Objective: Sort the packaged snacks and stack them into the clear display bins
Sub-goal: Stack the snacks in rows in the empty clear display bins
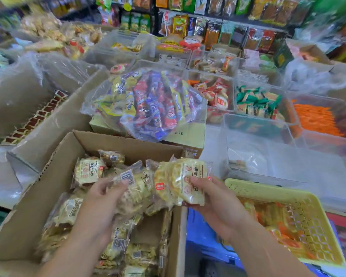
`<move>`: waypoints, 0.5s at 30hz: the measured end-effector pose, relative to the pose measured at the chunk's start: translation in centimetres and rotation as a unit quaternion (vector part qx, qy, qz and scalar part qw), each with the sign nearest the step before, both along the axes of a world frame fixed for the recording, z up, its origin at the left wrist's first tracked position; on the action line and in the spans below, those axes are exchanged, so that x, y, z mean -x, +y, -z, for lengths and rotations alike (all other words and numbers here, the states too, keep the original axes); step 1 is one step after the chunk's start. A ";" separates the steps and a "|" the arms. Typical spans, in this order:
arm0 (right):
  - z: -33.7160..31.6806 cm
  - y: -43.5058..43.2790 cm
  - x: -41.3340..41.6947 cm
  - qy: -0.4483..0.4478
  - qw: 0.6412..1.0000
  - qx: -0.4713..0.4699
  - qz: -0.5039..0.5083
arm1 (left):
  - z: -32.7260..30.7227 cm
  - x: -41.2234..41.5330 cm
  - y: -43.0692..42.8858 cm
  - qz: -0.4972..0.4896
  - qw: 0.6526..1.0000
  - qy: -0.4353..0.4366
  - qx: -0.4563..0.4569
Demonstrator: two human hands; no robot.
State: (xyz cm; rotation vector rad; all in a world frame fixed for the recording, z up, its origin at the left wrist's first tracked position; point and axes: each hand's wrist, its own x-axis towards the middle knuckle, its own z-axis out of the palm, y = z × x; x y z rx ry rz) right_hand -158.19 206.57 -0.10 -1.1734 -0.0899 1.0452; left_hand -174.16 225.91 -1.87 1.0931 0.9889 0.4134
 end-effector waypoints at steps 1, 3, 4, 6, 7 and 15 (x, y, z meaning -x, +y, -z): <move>-0.3 -0.7 -0.7 -0.003 1.000 -0.005 -0.016 | -0.3 -1.0 -1.5 -0.011 1.000 -0.015 0.015; -0.9 -2.3 -2.1 -0.007 0.999 -0.009 -0.047 | -0.8 -3.2 -4.7 -0.033 0.998 -0.025 0.036; -1.1 -3.3 -2.9 -0.006 0.998 -0.009 -0.055 | -1.0 -4.2 -6.2 -0.038 0.998 -0.025 0.044; -1.4 -5.5 -4.6 -0.003 0.998 -0.006 -0.060 | -1.4 -6.2 -9.4 -0.033 0.996 -0.037 0.072; -1.4 -6.6 -5.5 -0.004 0.998 -0.005 -0.063 | -1.7 -7.2 -11.0 -0.029 0.994 -0.048 0.090; -0.6 -14.3 -12.2 -0.041 0.992 0.033 -0.114 | -1.9 -14.2 -20.5 -0.005 0.992 -0.082 0.095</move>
